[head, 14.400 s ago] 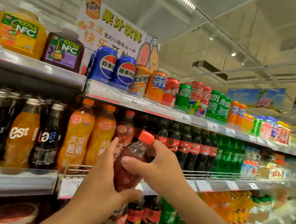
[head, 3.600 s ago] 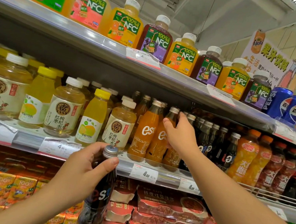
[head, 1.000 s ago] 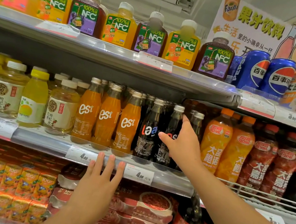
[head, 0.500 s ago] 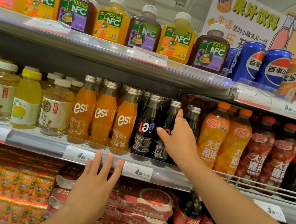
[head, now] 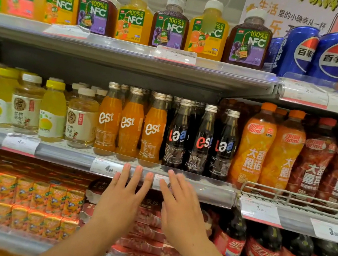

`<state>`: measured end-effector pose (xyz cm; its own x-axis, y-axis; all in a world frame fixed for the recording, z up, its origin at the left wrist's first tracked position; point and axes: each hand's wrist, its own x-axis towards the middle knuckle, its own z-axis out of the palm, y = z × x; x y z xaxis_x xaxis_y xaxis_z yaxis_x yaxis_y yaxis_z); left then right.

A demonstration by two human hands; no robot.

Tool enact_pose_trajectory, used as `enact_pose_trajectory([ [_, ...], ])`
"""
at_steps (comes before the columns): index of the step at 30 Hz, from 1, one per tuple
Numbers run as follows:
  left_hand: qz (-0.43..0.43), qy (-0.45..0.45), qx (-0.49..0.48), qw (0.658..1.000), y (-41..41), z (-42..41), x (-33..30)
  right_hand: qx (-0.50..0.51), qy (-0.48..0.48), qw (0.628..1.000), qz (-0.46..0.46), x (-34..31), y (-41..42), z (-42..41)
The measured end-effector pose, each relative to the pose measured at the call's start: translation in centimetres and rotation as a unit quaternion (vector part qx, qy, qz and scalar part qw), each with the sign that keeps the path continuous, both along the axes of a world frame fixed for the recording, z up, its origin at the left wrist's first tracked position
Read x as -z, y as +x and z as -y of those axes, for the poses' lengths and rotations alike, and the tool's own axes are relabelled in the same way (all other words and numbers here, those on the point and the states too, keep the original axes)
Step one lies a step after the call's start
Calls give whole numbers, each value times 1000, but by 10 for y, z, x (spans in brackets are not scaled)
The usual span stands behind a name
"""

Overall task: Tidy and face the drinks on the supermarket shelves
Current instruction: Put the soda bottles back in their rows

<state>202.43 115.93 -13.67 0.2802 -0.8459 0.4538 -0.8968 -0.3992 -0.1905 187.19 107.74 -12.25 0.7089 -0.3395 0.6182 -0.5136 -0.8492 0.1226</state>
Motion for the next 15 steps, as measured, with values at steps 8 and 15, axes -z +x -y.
enact_pose_trajectory([
  [8, -16, 48, -2, 999, -1, -14, -20, 11, 33, 999, 8, 14, 6, 8],
  [15, -14, -6, -86, 996, 75, -80, -18, 50, 36, 998, -4, 21, 15, 7],
])
